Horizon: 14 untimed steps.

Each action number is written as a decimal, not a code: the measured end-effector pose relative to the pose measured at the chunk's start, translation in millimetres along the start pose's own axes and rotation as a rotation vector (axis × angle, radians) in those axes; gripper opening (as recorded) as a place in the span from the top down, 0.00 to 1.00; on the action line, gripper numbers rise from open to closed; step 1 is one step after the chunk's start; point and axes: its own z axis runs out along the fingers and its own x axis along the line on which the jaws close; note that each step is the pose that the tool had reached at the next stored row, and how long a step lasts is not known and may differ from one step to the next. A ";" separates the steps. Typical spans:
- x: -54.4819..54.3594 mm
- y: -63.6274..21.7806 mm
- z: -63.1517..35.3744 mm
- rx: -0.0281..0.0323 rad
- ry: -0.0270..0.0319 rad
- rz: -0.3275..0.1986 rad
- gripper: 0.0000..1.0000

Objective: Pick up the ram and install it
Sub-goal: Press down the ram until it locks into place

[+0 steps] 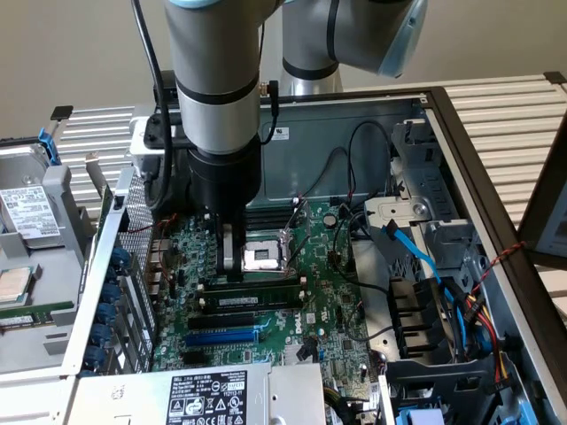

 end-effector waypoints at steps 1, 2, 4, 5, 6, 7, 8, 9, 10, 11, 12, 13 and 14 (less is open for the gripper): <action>0.8 -2.5 -0.3 -0.0008 -0.0015 0.000 0.89; 1.6 -5.0 -0.5 -0.0014 -0.0027 0.000 0.89; 2.5 -11.2 -0.7 -0.0028 -0.0056 0.000 0.89; 2.7 -14.5 -0.9 -0.0038 -0.0064 0.000 0.89; 2.8 -17.1 -1.0 -0.0049 -0.0067 0.000 0.89; 2.8 -17.6 -1.1 -0.0053 -0.0069 0.000 0.89; 2.8 -17.5 -1.1 -0.0053 -0.0075 0.000 0.89; 2.8 -17.5 -1.1 -0.0054 -0.0082 0.000 0.89; 2.8 -17.5 -1.1 -0.0054 -0.0088 0.000 0.89; 2.8 -17.5 -1.1 -0.0054 -0.0094 0.000 0.89; 2.9 -17.5 -1.1 -0.0055 -0.0099 0.000 0.89; 2.9 -17.5 -1.1 -0.0055 -0.0105 0.000 0.89; 2.9 -17.6 -1.0 -0.0055 -0.0112 0.000 0.89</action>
